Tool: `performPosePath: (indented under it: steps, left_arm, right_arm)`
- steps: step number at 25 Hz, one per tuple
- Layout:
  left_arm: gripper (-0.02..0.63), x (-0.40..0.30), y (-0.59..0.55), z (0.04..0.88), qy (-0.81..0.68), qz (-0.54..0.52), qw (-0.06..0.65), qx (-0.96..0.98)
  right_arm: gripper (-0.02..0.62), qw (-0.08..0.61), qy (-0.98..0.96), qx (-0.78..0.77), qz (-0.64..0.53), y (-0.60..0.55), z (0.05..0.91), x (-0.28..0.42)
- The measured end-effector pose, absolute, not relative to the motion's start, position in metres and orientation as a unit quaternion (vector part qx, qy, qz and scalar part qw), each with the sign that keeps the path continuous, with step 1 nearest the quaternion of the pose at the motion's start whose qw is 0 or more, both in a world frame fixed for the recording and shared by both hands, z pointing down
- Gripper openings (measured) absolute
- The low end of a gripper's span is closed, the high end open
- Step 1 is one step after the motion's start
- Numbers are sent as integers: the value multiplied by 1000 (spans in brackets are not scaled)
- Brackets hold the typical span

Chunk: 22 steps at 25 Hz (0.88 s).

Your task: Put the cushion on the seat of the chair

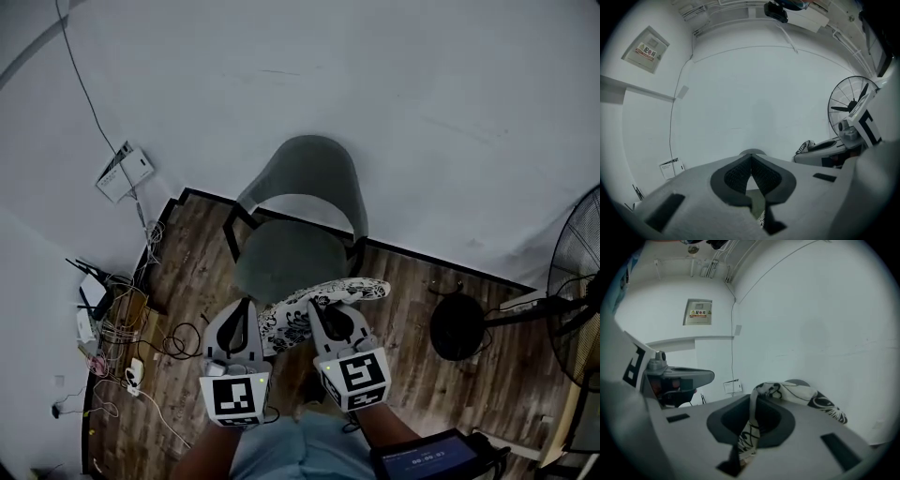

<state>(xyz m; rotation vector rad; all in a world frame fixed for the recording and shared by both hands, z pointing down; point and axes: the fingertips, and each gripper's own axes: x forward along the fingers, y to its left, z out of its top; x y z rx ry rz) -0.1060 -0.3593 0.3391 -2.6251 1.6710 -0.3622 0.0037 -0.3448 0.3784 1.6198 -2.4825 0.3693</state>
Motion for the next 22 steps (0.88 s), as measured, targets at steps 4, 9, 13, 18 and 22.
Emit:
performPosePath:
  steps: [4, 9, 13, 18, 22]
  left_arm:
    - [9, -115, -393, 348, 513, -116, 4, -850]
    - [9, -127, -437, 353, 487, -116, -9, -865]
    - [9, -139, -469, 363, 472, -124, -4, -873]
    - [9, -148, -498, 375, 465, -124, -36, -876]
    - [9, -152, -521, 394, 456, -129, -37, -880]
  right_arm:
    - [21, 85, -816, 556, 129, -370, 386, -8]
    - [21, 92, -797, 579, 143, -406, 396, -23]
    - [21, 93, -784, 594, 154, -435, 406, -28]
    - [21, 95, -771, 608, 166, -464, 418, -33]
    - [21, 102, -766, 610, 173, -489, 428, -33]
